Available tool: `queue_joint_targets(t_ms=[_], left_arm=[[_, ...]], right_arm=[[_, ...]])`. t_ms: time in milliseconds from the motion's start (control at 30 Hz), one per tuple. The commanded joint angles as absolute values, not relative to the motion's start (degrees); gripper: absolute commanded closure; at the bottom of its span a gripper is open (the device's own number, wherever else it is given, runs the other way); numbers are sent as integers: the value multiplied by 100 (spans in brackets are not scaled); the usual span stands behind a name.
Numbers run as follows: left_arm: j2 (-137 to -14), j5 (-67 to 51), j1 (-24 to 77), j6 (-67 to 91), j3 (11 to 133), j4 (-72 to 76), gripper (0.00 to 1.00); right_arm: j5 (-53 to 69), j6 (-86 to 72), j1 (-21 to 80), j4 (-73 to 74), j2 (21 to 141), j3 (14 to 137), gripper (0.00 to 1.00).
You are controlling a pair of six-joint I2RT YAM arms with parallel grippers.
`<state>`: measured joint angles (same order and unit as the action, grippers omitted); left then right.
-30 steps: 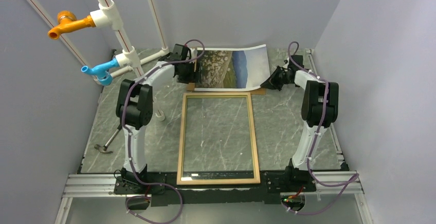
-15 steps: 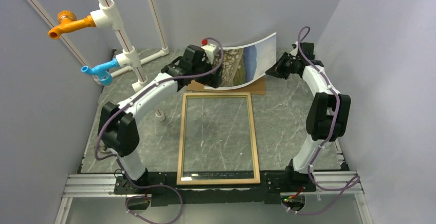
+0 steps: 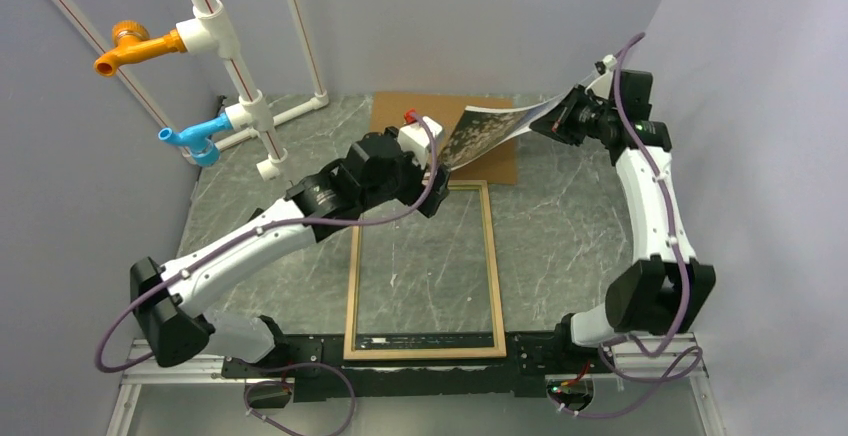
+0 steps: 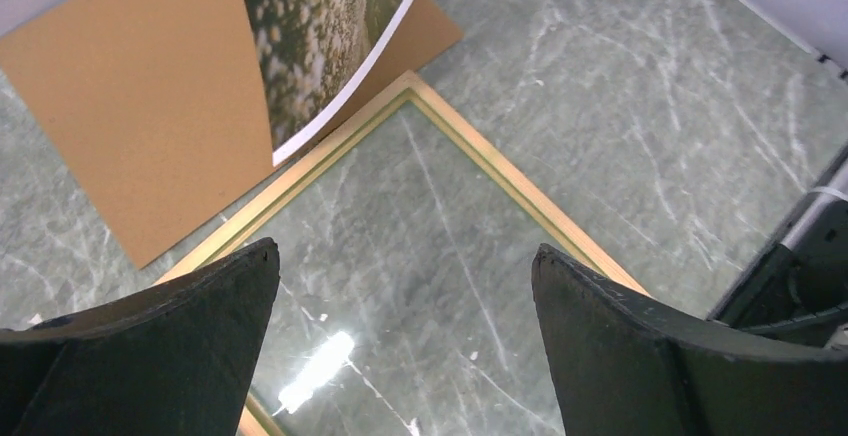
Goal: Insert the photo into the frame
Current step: Pick up the photo at the center of the board, then turn over the photo from the photo frame.
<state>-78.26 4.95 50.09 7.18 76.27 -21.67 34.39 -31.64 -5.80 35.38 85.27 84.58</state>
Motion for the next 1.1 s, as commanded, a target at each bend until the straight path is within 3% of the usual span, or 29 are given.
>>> queue_joint_targets(t_ms=[0,367,1067], left_arm=[[-7271,698,5501,731,7299,-1629,1],[-7550,943,6409,368,7903,-1432,1],[-8628,1371,6429,-600,8653,-770,11]], right_arm=[[3375,-3127,-609,3986,7640,8684,100],[4113,-3616,-600,4152,6426,8233,100],[4992,-3888,-594,4347,5995,8255,100]])
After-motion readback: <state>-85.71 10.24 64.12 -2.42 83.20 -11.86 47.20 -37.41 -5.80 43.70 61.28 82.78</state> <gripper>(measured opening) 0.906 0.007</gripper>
